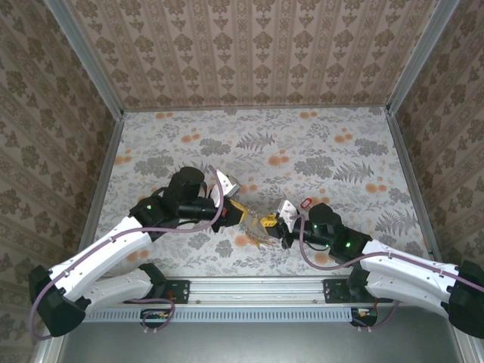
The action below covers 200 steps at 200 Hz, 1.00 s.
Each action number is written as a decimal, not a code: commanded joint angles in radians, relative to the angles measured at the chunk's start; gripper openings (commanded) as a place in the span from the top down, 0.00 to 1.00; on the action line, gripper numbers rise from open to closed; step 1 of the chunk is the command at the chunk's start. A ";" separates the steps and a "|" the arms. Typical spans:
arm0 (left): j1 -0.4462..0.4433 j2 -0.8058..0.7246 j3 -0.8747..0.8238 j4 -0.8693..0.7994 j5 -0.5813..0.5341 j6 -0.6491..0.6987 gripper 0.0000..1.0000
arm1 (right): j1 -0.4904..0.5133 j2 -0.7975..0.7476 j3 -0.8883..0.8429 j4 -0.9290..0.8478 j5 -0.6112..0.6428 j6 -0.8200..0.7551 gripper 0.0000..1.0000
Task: Put the keys on the keyring
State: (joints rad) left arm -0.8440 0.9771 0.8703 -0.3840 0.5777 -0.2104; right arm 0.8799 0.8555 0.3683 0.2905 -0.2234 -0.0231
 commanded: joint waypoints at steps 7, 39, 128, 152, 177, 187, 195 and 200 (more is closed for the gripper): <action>-0.005 -0.014 -0.001 0.042 0.024 -0.023 0.92 | 0.000 -0.016 -0.006 0.084 0.001 0.004 1.00; -0.006 -0.018 -0.005 0.043 0.023 -0.029 0.93 | -0.001 -0.021 -0.007 0.079 0.004 0.002 1.00; -0.006 -0.035 -0.002 0.049 0.036 -0.015 0.95 | -0.001 -0.026 -0.008 0.074 0.006 0.003 1.00; -0.006 -0.034 0.020 0.013 0.029 0.014 0.95 | -0.001 -0.027 -0.008 0.073 0.006 0.002 1.00; -0.004 -0.025 0.047 -0.012 0.019 0.037 0.96 | -0.001 -0.026 -0.004 0.071 0.004 -0.001 1.00; -0.003 -0.010 0.062 -0.022 0.020 0.045 0.96 | -0.001 -0.026 -0.002 0.069 0.004 -0.001 1.00; 0.001 0.002 0.075 -0.032 0.021 0.049 0.97 | -0.001 -0.026 -0.002 0.068 0.005 -0.004 1.00; 0.000 0.008 0.079 -0.035 0.022 0.051 0.97 | 0.000 -0.027 -0.002 0.066 0.005 -0.003 1.00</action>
State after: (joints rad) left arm -0.8440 0.9646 0.8864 -0.3820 0.5911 -0.2031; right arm 0.8799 0.8516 0.3683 0.3088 -0.2234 -0.0231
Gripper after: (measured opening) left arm 0.047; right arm 0.071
